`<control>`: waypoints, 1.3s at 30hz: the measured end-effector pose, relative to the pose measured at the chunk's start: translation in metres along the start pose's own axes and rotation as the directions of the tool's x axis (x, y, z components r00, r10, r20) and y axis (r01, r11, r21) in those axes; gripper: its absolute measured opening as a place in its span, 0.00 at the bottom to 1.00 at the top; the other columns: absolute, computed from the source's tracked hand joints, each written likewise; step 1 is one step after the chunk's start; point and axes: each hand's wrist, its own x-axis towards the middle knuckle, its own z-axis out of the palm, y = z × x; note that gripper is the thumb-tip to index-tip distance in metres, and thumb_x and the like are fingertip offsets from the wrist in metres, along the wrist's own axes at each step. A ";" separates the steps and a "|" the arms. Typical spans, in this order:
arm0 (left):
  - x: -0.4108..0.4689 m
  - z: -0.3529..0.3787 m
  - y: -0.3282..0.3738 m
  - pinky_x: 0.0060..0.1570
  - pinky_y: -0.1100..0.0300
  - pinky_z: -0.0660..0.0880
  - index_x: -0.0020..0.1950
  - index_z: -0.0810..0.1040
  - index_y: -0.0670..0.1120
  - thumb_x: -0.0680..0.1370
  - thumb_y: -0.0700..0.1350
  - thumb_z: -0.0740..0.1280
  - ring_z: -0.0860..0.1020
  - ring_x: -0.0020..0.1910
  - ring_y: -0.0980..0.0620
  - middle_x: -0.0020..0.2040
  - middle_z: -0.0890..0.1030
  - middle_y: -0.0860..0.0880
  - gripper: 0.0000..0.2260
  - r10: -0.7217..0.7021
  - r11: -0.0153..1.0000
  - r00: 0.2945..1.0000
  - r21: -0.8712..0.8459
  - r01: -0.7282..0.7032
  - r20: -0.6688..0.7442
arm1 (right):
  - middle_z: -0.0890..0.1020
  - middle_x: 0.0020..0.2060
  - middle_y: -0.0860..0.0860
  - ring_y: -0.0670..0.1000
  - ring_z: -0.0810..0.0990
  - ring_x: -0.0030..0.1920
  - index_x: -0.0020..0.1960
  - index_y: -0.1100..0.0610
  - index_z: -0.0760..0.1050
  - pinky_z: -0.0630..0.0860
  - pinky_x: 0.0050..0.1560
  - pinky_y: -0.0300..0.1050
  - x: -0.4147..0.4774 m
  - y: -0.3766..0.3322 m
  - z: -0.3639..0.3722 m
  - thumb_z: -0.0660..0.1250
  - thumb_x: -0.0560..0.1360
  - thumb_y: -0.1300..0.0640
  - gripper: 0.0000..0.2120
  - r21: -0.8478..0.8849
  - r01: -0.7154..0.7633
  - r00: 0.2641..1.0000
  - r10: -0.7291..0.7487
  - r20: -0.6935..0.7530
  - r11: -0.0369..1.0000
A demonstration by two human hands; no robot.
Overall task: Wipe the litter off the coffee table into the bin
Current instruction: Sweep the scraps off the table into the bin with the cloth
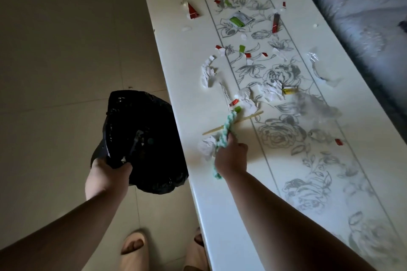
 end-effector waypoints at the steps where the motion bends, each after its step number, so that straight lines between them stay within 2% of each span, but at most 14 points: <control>1: 0.002 0.000 -0.001 0.31 0.56 0.73 0.50 0.77 0.46 0.67 0.46 0.66 0.80 0.33 0.40 0.35 0.83 0.44 0.13 -0.010 1.000 1.000 -0.011 0.011 0.015 | 0.69 0.62 0.60 0.60 0.73 0.59 0.73 0.51 0.59 0.68 0.61 0.42 -0.003 -0.006 0.005 0.57 0.76 0.59 0.26 0.006 0.001 1.000 -0.001 0.011 1.000; 6: 0.010 0.000 -0.003 0.31 0.57 0.73 0.48 0.77 0.46 0.67 0.46 0.66 0.80 0.33 0.41 0.34 0.83 0.44 0.11 -0.010 1.000 1.000 -0.007 0.010 0.021 | 0.67 0.62 0.60 0.61 0.75 0.57 0.73 0.52 0.60 0.68 0.62 0.44 -0.022 -0.034 0.028 0.58 0.75 0.62 0.27 0.050 0.012 0.999 -0.014 0.038 0.999; 9: 0.014 -0.002 -0.001 0.29 0.59 0.68 0.48 0.77 0.44 0.68 0.46 0.67 0.77 0.31 0.43 0.33 0.80 0.45 0.11 0.000 1.000 1.000 0.006 0.000 0.007 | 0.68 0.61 0.60 0.61 0.74 0.58 0.72 0.53 0.62 0.69 0.63 0.46 -0.030 -0.048 0.040 0.58 0.74 0.63 0.27 0.029 0.038 0.998 -0.039 0.042 0.999; 15: 0.027 -0.006 -0.003 0.29 0.58 0.68 0.49 0.76 0.43 0.68 0.47 0.67 0.77 0.32 0.42 0.35 0.80 0.43 0.13 0.008 1.000 0.999 0.022 -0.009 0.051 | 0.71 0.57 0.60 0.60 0.75 0.56 0.68 0.55 0.68 0.69 0.57 0.41 -0.049 -0.075 0.056 0.58 0.74 0.61 0.22 0.043 0.224 0.946 -0.228 0.230 0.974; 18: 0.036 -0.009 -0.002 0.28 0.59 0.70 0.48 0.78 0.45 0.67 0.47 0.67 0.79 0.30 0.42 0.34 0.82 0.44 0.12 0.040 0.999 0.996 0.015 -0.042 0.084 | 0.71 0.52 0.56 0.57 0.75 0.52 0.68 0.51 0.68 0.70 0.55 0.41 -0.050 -0.077 0.050 0.54 0.72 0.64 0.26 0.085 0.223 0.964 -0.232 0.132 0.971; 20: 0.043 -0.014 0.001 0.29 0.56 0.75 0.49 0.80 0.48 0.66 0.47 0.67 0.82 0.30 0.41 0.34 0.84 0.45 0.13 0.036 0.999 0.992 -0.023 -0.034 0.117 | 0.72 0.48 0.55 0.57 0.75 0.47 0.67 0.47 0.70 0.75 0.55 0.47 -0.046 -0.061 0.030 0.51 0.69 0.65 0.29 0.146 0.142 0.989 -0.147 0.024 0.979; 22: 0.049 -0.017 0.007 0.30 0.52 0.77 0.50 0.80 0.47 0.66 0.48 0.67 0.81 0.31 0.41 0.34 0.83 0.44 0.13 0.016 0.999 0.995 -0.039 -0.012 0.102 | 0.76 0.48 0.61 0.61 0.78 0.43 0.66 0.49 0.73 0.78 0.49 0.54 -0.037 -0.029 0.002 0.51 0.70 0.67 0.29 0.168 0.039 0.992 -0.018 -0.125 0.985; 25: 0.056 -0.019 0.017 0.27 0.60 0.67 0.51 0.80 0.42 0.68 0.46 0.69 0.75 0.29 0.44 0.32 0.78 0.46 0.14 0.031 1.000 1.000 0.001 -0.031 -0.006 | 0.79 0.50 0.68 0.66 0.77 0.51 0.65 0.57 0.73 0.73 0.52 0.52 -0.022 0.026 -0.039 0.55 0.74 0.66 0.21 0.075 -0.186 0.919 0.200 -0.339 0.980; 28: 0.061 -0.018 0.026 0.28 0.59 0.67 0.51 0.79 0.43 0.68 0.45 0.68 0.75 0.28 0.43 0.31 0.77 0.45 0.14 0.085 0.994 0.996 0.067 -0.082 -0.035 | 0.77 0.55 0.71 0.68 0.74 0.57 0.66 0.61 0.71 0.71 0.56 0.52 -0.012 0.067 -0.068 0.57 0.75 0.64 0.20 0.106 -0.399 0.820 0.406 -0.402 0.911; 31: 0.066 -0.015 0.029 0.28 0.59 0.68 0.51 0.80 0.45 0.66 0.46 0.67 0.74 0.27 0.43 0.29 0.76 0.47 0.15 0.131 0.986 0.990 0.111 -0.124 -0.058 | 0.75 0.59 0.71 0.70 0.73 0.58 0.64 0.64 0.70 0.72 0.58 0.52 0.004 0.091 -0.083 0.58 0.74 0.64 0.19 0.156 -0.516 0.752 0.533 -0.388 0.842; 33: 0.070 -0.010 0.029 0.28 0.59 0.68 0.48 0.79 0.44 0.63 0.49 0.65 0.74 0.27 0.42 0.30 0.77 0.45 0.16 0.130 0.986 0.989 0.118 -0.121 -0.068 | 0.73 0.60 0.71 0.69 0.74 0.58 0.64 0.63 0.70 0.74 0.53 0.48 0.023 0.096 -0.090 0.58 0.74 0.63 0.18 0.151 -0.516 0.758 0.532 -0.378 0.843; 34: 0.070 -0.008 0.029 0.28 0.58 0.68 0.46 0.78 0.44 0.63 0.49 0.65 0.75 0.28 0.41 0.31 0.77 0.43 0.16 0.116 0.988 0.990 0.115 -0.107 -0.075 | 0.73 0.61 0.70 0.68 0.74 0.57 0.65 0.62 0.70 0.75 0.46 0.43 0.034 0.094 -0.092 0.57 0.75 0.63 0.19 0.132 -0.496 0.780 0.507 -0.367 0.858; 36: 0.069 -0.004 0.028 0.29 0.57 0.68 0.46 0.78 0.43 0.65 0.48 0.66 0.75 0.29 0.40 0.31 0.77 0.42 0.13 0.081 0.993 0.993 0.098 -0.072 -0.091 | 0.73 0.61 0.68 0.67 0.76 0.55 0.67 0.59 0.70 0.68 0.26 0.31 0.056 0.083 -0.092 0.55 0.76 0.63 0.19 0.067 -0.424 0.842 0.420 -0.338 0.903; 39: 0.063 0.000 0.027 0.27 0.60 0.67 0.44 0.78 0.42 0.67 0.46 0.67 0.74 0.27 0.42 0.29 0.76 0.44 0.09 0.047 0.997 0.992 0.068 -0.039 -0.119 | 0.74 0.59 0.64 0.65 0.77 0.53 0.67 0.52 0.71 0.65 0.21 0.32 0.082 0.056 -0.087 0.53 0.76 0.61 0.21 -0.048 -0.280 0.933 0.260 -0.249 0.959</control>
